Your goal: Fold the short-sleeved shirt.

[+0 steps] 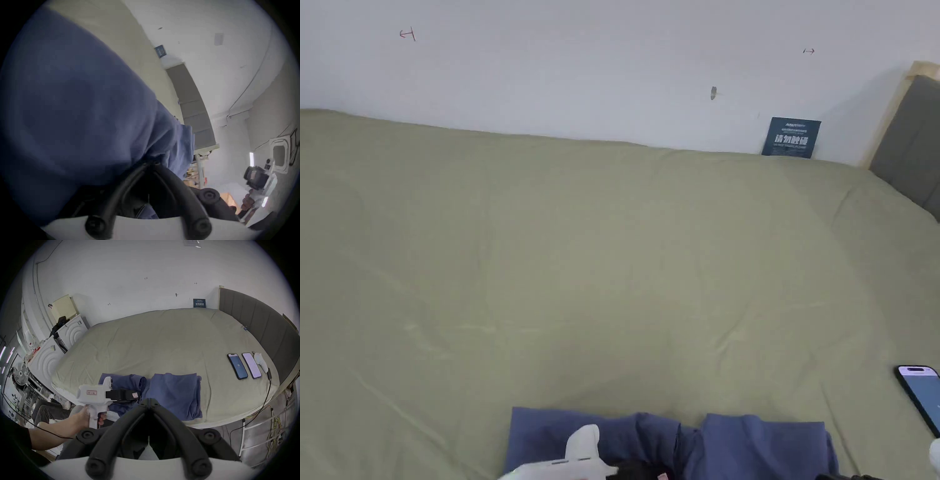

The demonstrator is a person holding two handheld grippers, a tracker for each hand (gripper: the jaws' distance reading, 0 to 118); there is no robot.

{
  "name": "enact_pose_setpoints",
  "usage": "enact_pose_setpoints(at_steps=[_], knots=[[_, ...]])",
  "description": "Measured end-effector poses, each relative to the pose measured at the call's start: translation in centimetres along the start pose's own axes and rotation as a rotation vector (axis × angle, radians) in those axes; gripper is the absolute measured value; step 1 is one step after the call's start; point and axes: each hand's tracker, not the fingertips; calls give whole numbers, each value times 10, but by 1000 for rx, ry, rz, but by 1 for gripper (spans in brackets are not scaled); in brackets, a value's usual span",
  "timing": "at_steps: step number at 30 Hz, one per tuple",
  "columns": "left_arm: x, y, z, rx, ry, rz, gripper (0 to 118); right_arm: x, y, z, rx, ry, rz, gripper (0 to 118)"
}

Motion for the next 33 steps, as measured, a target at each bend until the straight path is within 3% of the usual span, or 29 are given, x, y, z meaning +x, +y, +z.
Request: enact_pose_setpoints(at_steps=[1,7,9,10,11,12,13,15,20,25,28,31,32,33], knots=[[6,-1,-1,-6,71,-21,0,0,0,1,0,-3,0,0],[15,18,17,-85,76,45,0,-2,5,-12,-12,-3,0,0],[32,32,50,-65,97,-64,5,-5,6,-13,-10,14,3,0],[39,40,72,-39,59,-113,23,-6,8,-15,-12,27,10,0],[45,49,93,-24,43,-130,54,-7,9,-17,-18,35,18,0],[49,59,116,-20,64,-112,54,-9,11,-19,-19,37,28,0],[48,68,134,-13,91,-100,67,-11,13,-22,-20,38,40,0],[39,84,165,-2,128,-95,117,-13,16,-26,-18,46,49,0],[4,98,207,26,135,56,118,-17,20,-28,-11,75,62,0],[-32,78,176,-122,215,165,118,-15,19,-26,-7,65,54,0],[-28,71,160,-34,125,69,118,-13,19,-27,-9,61,41,0],[-25,74,150,-31,124,113,114,-12,17,-31,-23,43,44,0],[-25,74,147,-32,106,128,105,-13,16,-33,-28,36,46,0],[-24,74,144,-44,76,145,61,-13,15,-34,-29,33,46,0]])
